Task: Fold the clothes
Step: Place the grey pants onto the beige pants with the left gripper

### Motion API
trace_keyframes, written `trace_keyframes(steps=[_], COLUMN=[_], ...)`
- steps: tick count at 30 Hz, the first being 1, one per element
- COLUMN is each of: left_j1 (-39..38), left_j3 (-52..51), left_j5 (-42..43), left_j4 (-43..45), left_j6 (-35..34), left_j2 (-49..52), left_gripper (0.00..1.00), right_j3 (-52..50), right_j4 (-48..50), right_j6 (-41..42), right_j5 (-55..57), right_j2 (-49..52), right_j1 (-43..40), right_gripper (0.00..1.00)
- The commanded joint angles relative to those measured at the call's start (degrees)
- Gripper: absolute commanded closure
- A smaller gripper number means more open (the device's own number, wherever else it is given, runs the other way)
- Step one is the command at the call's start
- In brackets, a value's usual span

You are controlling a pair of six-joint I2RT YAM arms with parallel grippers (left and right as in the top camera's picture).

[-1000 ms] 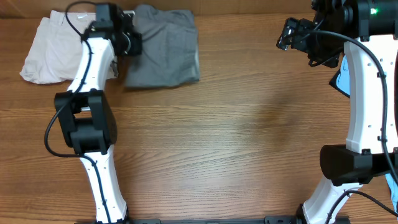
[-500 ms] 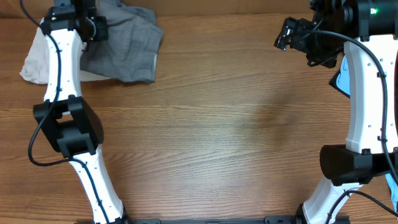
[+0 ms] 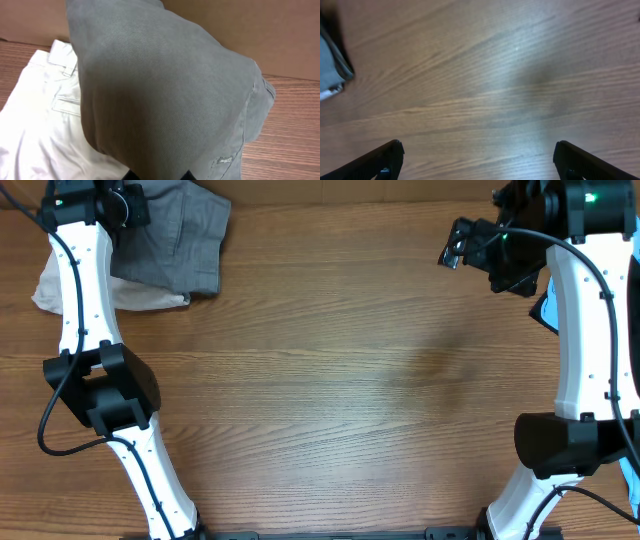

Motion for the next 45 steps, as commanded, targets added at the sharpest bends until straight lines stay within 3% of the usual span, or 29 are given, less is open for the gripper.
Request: trace_keyframes(steps=[1, 4, 13, 14, 15, 17, 18, 23, 28, 33, 42, 45], left_j1=[1.14, 2.40, 9.77, 10.58, 11.21, 11.85, 12.02, 12.35, 11.91, 11.87, 11.82, 11.93], left_j3=[1.14, -0.37, -2.12, -2.12, -2.12, -2.12, -2.12, -1.84, -1.84, -1.90, -1.90, -1.90], left_j5=[-1.03, -3.89, -2.29, -2.29, -2.29, -2.32, -2.43, -1.62, 5.38, 5.29, 5.46, 5.20], left_j4=[0.42, 1.25, 3.69, 4.22, 5.27, 7.10, 7.63, 7.23, 2.25, -2.51, -4.55, -5.14], left_j6=[-0.76, 0.17, 2.91, 3.56, 3.61, 3.58, 3.58, 1.18, -2.60, -1.73, -1.92, -1.73], left_j2=[-0.46, -0.46, 5.20, 6.54, 7.74, 8.85, 9.03, 7.52, 5.75, 7.87, 9.46, 11.67], left_gripper=[0.96, 0.96, 0.88, 0.83, 0.66, 0.17, 0.08, 0.09, 0.11, 0.11, 0.27, 0.26], right_j3=[-1.88, -1.92, -1.92, -1.92, -1.92, -1.92, -1.92, -1.92, -1.92, -1.92, -1.95, -1.95], right_j4=[0.07, 0.07, 0.07, 0.07, 0.07, 0.07, 0.07, 0.07, 0.07, 0.07, 0.07, 0.07], right_j6=[-0.02, 0.00, 0.04, 0.04, 0.11, 0.24, 0.24, 1.14, 1.14, 1.09, 1.09, 1.07], right_j5=[0.68, 0.68, 0.59, 0.61, 0.61, 0.63, 0.63, 0.66, 0.61, 0.63, 0.66, 0.68], right_j2=[-1.66, -1.66, -1.66, -1.66, -1.66, -1.66, -1.66, -1.66, -1.66, -1.66, -1.66, -1.66], right_j1=[-0.07, -0.07, 0.28, 0.61, 0.98, 1.53, 1.90, 2.54, 2.54, 2.54, 2.54, 2.54], right_gripper=[0.00, 0.00, 0.00, 0.00, 0.00, 0.00, 0.00, 0.00, 0.00, 0.00, 0.00, 0.00])
